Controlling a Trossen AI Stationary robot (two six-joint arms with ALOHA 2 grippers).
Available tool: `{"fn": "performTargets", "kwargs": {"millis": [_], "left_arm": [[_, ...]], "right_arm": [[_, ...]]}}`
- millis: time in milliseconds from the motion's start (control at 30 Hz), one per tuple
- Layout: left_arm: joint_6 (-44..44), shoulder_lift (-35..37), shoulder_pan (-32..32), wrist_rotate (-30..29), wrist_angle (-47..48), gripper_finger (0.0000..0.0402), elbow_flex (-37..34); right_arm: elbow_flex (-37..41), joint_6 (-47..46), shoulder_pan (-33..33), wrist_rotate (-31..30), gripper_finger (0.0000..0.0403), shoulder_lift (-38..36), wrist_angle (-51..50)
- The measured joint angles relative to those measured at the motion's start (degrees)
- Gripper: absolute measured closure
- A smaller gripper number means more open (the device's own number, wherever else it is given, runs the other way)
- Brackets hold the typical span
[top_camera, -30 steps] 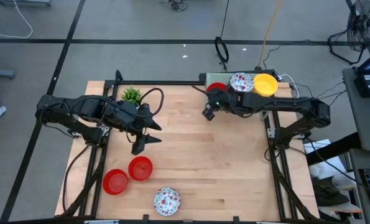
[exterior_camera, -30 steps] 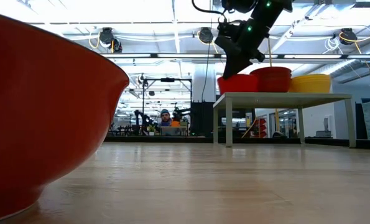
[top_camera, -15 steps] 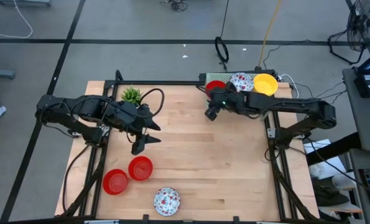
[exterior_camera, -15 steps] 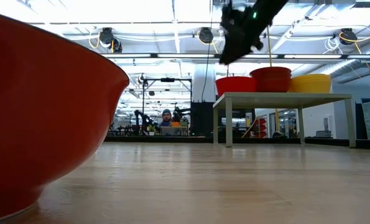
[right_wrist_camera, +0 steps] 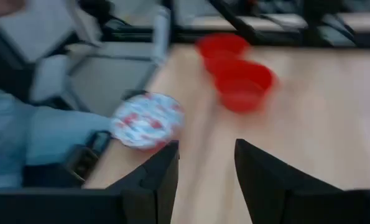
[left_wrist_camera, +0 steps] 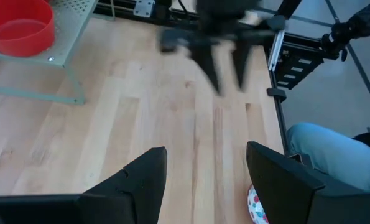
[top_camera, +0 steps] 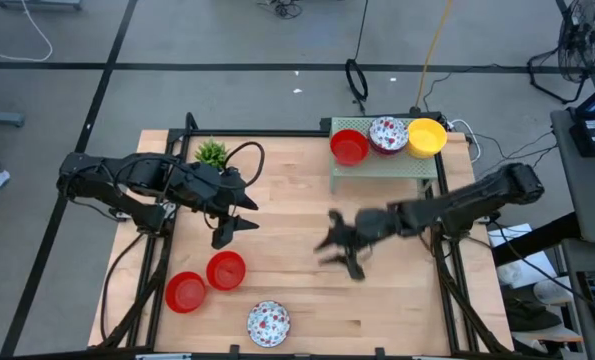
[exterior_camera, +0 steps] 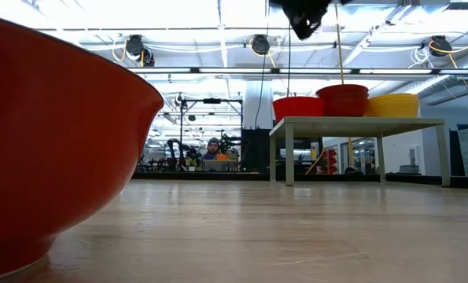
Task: Pick & Place Mini bowls
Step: Stack the red bowl on the red bowl on the shelf
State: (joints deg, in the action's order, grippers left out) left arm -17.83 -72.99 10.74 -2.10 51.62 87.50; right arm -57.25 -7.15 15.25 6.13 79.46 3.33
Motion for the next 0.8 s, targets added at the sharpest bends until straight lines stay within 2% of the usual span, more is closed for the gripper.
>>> {"fn": "performTargets", "kwargs": {"millis": [100,267,367,467,667,800], "left_arm": [[-1.32,0.0,0.11,-0.38,0.36,0.0176,0.0],[-5.71,-0.68,1.92,-3.17,7.25,0.0176,-1.37],[-8.62,-0.9,4.13,-5.02,8.34,0.0176,-6.08],[-11.92,-0.84,6.92,-4.55,7.94,0.0176,-11.72],[-24.12,-0.87,9.98,-3.92,6.82,0.0176,-23.19],[-29.04,-0.87,10.75,-0.51,6.67,0.0176,-29.14]], "right_arm": [[2.46,0.85,3.63,-0.23,0.0256,2.9,9.09],[3.32,0.82,6.26,-2.39,0.0255,6.51,10.31],[3.3,0.81,7.35,-4.91,0.0254,6.64,9.51],[3.3,0.8,7.69,-4.87,0.0253,6.49,8.56],[3.21,0.8,8.13,-4.85,0.0254,6.03,8.46],[3.22,0.8,8.13,-4.87,0.0253,6.03,8.42]]}}
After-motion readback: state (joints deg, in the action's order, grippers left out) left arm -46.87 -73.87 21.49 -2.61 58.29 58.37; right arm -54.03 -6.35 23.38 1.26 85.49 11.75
